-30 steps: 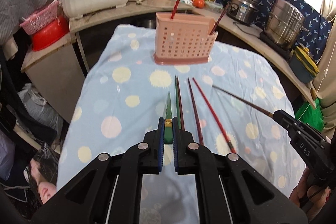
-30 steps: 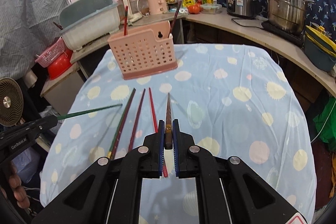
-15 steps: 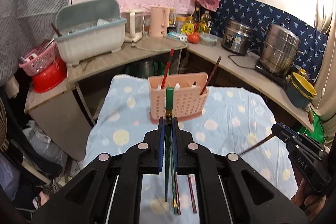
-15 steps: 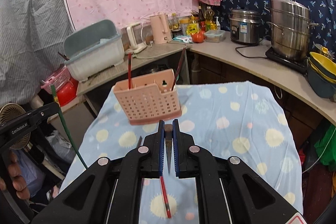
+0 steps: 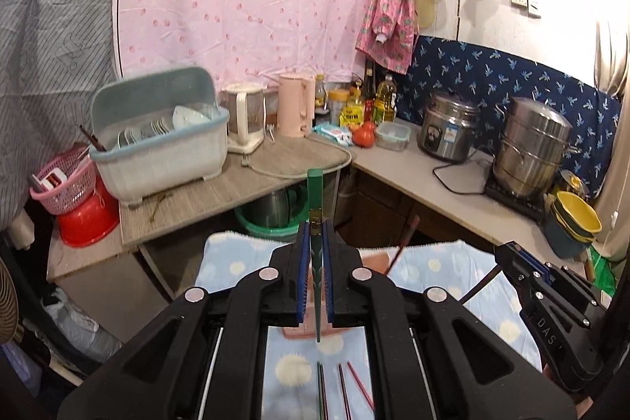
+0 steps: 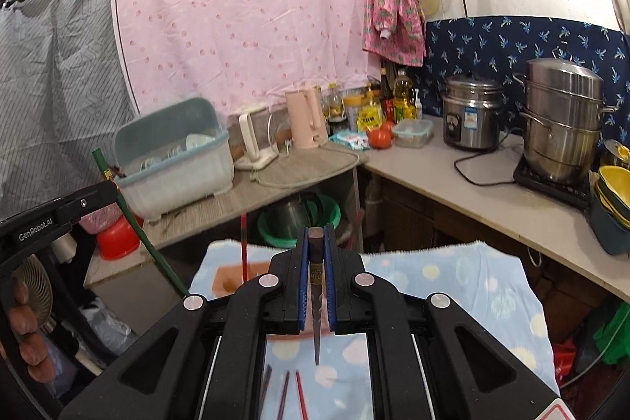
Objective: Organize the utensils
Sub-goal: 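Lift the green chopstick with left tool while right tool carries the brown one to the caddy, then open left tool over the caddy while right tool drops its chopstick in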
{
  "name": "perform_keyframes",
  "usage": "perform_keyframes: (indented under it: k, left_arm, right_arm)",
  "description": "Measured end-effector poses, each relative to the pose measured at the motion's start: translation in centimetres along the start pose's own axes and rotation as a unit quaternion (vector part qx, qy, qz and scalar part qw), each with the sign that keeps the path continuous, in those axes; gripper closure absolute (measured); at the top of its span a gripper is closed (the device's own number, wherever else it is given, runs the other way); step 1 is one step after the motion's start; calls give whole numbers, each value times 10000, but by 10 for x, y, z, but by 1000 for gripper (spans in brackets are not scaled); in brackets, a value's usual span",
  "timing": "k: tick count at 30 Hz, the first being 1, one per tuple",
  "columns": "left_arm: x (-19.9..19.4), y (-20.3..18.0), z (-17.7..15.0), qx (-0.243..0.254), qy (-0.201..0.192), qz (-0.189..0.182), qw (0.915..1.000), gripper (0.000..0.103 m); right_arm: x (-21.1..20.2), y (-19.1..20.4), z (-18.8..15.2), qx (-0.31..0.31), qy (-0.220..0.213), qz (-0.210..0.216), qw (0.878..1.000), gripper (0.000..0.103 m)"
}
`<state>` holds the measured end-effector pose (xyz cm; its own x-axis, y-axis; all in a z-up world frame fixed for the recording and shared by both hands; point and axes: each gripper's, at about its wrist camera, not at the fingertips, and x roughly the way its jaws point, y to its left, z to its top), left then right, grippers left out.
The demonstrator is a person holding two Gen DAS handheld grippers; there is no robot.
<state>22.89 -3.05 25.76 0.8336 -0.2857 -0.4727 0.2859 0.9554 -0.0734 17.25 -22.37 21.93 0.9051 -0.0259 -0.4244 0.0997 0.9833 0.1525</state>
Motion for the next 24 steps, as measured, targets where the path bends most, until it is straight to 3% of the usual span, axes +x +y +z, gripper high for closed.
perform_keyframes:
  k: [7,13,18,24]
  left_arm:
    - [29,6,28,-27,-269,2,9996,97]
    - [55,16,26,-82,-243,70,9996,97]
    - [76,20,7,-77,-40,43,10000,97]
    - [103,22,-17,-118,324,32,9994,97]
  right_arm:
    - [42,-2,18,265,-365,-18,9990,96]
    - [58,-8,34,524,-780,-41,9956,96]
    - [83,-4,29,387,-651,-130,9970,96]
    - [112,0,0,214,-148,-211,9994,96]
